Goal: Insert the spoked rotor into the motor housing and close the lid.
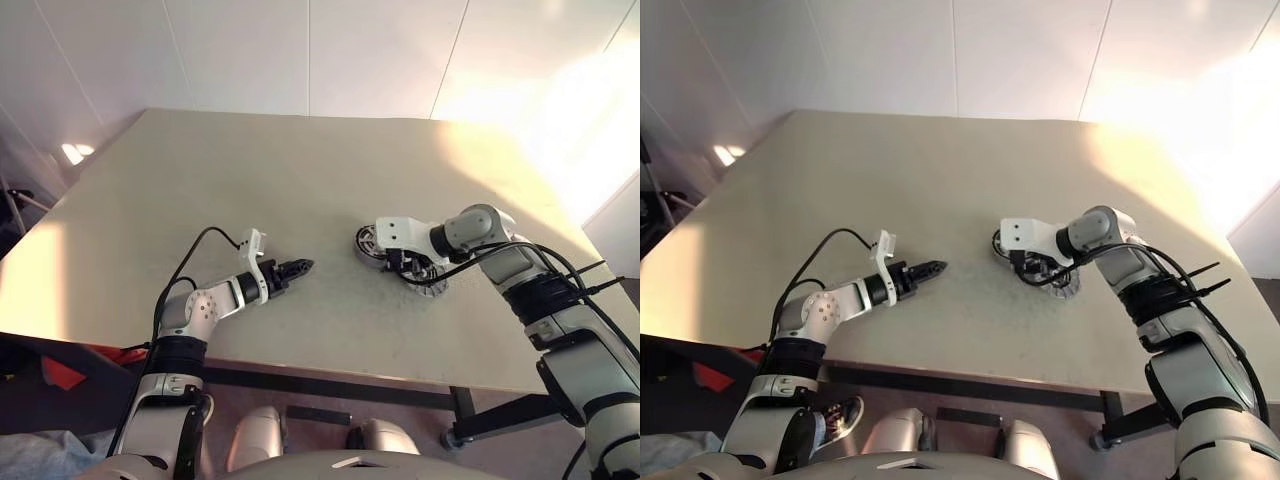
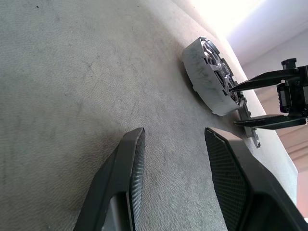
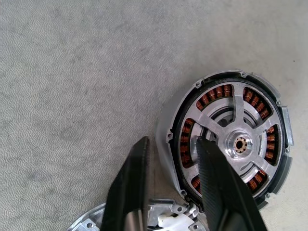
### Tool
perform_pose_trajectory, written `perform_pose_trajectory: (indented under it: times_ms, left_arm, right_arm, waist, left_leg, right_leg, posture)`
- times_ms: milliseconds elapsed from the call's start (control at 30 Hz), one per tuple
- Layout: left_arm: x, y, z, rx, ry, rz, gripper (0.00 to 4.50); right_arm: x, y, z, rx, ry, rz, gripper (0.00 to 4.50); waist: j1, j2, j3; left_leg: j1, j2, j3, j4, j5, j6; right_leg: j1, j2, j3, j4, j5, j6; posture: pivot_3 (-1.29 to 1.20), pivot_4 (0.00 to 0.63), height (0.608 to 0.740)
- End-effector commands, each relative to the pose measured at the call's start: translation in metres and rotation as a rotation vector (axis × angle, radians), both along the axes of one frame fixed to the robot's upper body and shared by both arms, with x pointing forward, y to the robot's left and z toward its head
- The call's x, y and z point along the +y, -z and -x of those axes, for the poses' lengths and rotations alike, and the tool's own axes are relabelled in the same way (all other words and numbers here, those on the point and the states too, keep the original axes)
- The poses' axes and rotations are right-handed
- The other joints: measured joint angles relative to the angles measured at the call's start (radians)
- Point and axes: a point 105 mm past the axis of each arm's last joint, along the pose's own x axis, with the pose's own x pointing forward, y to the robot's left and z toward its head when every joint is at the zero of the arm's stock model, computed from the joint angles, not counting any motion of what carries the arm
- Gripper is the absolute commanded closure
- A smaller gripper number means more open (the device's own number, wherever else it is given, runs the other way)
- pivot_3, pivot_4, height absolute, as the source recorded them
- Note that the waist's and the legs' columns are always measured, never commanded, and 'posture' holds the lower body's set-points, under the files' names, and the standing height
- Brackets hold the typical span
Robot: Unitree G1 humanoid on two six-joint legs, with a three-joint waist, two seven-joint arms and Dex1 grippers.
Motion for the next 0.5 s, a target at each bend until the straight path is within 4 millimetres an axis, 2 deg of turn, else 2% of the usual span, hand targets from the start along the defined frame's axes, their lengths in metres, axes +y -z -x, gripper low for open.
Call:
perform_pose_trajectory:
  times_ms: [33, 67, 200, 367, 500]
  left_arm:
    - [0.007, 0.011, 0.002, 0.036, -0.019, -0.038, 2.4]
    - [0.007, 0.011, 0.002, 0.036, -0.019, -0.039, 2.4]
    - [0.008, 0.011, 0.001, 0.036, -0.018, -0.042, 2.4]
    - [0.008, 0.01, 0.001, 0.034, -0.017, -0.043, 2.4]
    - [0.007, 0.01, 0.0, 0.032, -0.015, -0.044, 2.4]
  right_arm:
    - [-0.004, 0.002, -0.004, -0.003, 0.027, 0.019, 3.99]
    - [-0.004, 0.002, -0.006, -0.012, 0.035, 0.019, 4.35]
    - [-0.006, 0.002, -0.009, -0.024, 0.05, 0.02, 4.35]
    - [-0.007, 0.0, -0.007, -0.011, 0.045, 0.014, 4.43]
    - [0.0, -0.013, -0.006, -0.02, 0.045, -0.035, 4.43]
  waist:
    - [-0.002, -0.001, 0.0]
    - [-0.003, -0.001, 0.0]
    - [-0.005, -0.001, 0.0]
    - [-0.005, -0.001, 0.0]
    - [-0.004, -0.001, 0.0]
  left_leg:
    - [0.0, 0.0, 0.0, 0.0, 0.0, 0.0]
    - [0.001, 0.0, 0.0, 0.0, 0.0, 0.0]
    - [0.003, 0.0, 0.0, 0.0, 0.001, -0.001]
    - [0.006, 0.0, 0.0, 0.0, 0.001, -0.001]
    - [0.006, 0.0, 0.0, -0.001, 0.001, -0.001]
  right_leg:
    - [0.0, 0.0, 0.0, 0.0, 0.0, 0.0]
    - [0.0, 0.0, 0.0, 0.0, 0.0, 0.0]
    - [0.002, 0.0, 0.0, 0.0, -0.003, 0.006]
    - [0.004, 0.0, 0.0, 0.0, -0.004, 0.006]
    - [0.004, 0.0, 0.0, 0.0, -0.004, 0.006]
  posture:
    - [0.0, 0.0, 0.74]
    - [0.0, 0.0, 0.74]
    - [0.0, 0.0, 0.74]
    - [0.0, 0.0, 0.74]
    - [0.0, 0.0, 0.74]
